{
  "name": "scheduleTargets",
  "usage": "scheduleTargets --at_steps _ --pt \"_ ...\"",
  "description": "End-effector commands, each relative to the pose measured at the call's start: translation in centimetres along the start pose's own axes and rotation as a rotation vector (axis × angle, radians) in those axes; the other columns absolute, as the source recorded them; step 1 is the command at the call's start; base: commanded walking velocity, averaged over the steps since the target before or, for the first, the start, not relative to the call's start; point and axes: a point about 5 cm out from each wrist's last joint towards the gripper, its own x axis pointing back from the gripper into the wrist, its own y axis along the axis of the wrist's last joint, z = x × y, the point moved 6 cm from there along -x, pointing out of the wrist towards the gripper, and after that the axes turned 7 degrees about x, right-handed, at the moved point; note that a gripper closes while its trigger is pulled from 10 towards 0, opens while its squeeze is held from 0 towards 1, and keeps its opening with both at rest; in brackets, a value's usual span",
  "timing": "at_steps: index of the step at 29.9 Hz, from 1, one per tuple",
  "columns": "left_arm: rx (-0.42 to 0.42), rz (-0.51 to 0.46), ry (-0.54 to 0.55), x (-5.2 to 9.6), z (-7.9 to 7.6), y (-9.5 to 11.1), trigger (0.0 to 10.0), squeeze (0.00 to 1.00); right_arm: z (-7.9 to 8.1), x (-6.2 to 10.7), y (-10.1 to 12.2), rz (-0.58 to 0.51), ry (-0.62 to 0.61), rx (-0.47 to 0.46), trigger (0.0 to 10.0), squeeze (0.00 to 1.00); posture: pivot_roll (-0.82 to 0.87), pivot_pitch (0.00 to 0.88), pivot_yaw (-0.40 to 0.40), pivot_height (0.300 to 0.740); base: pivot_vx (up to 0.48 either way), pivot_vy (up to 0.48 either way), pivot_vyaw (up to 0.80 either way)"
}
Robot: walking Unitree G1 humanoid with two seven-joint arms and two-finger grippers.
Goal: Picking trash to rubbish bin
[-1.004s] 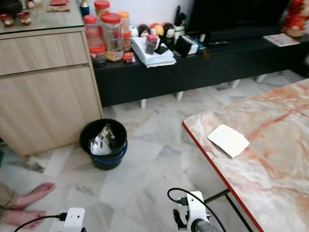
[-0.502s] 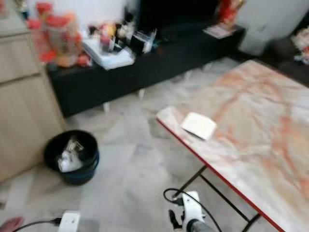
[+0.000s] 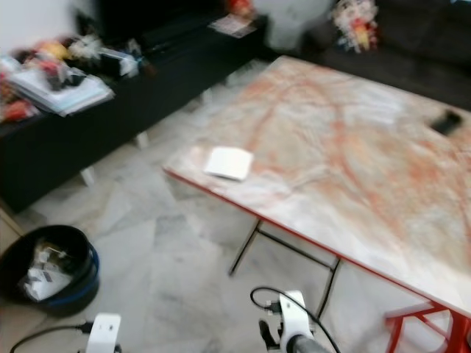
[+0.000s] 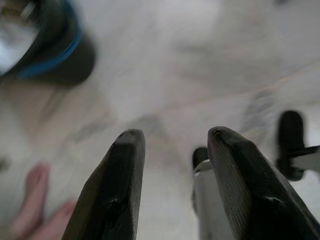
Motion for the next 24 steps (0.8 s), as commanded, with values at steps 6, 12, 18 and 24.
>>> scheduleTargets --at_steps 6,12,18,24 --pt "-0.041 -0.038 -0.012 -0.2 0.0 1.2 10.0 0.00 0.4 -0.1 0.4 -0.012 0.004 -0.010 10.0 0.00 0.04 0.087 -0.083 0.740 0.000 0.000 -0.78" --pt "-0.052 -0.121 -0.049 -0.5 -1.3 4.2 10.0 0.00 0.5 -0.1 0.5 -0.015 0.006 -0.010 10.0 0.00 0.04 0.086 -0.080 0.740 0.000 0.000 -0.78" --pt "-0.083 -0.233 -0.097 -0.3 -3.1 7.7 10.0 0.00 0.7 -0.3 1.6 -0.053 0.009 -0.010 10.0 0.00 0.04 0.085 -0.073 0.740 0.000 0.000 -0.52" --pt "-0.068 -0.378 -0.112 0.1 -3.5 12.0 10.0 0.00 0.9 -0.5 6.0 -0.187 0.031 0.023 10.0 0.00 0.04 0.086 -0.069 0.740 0.000 0.000 0.00"
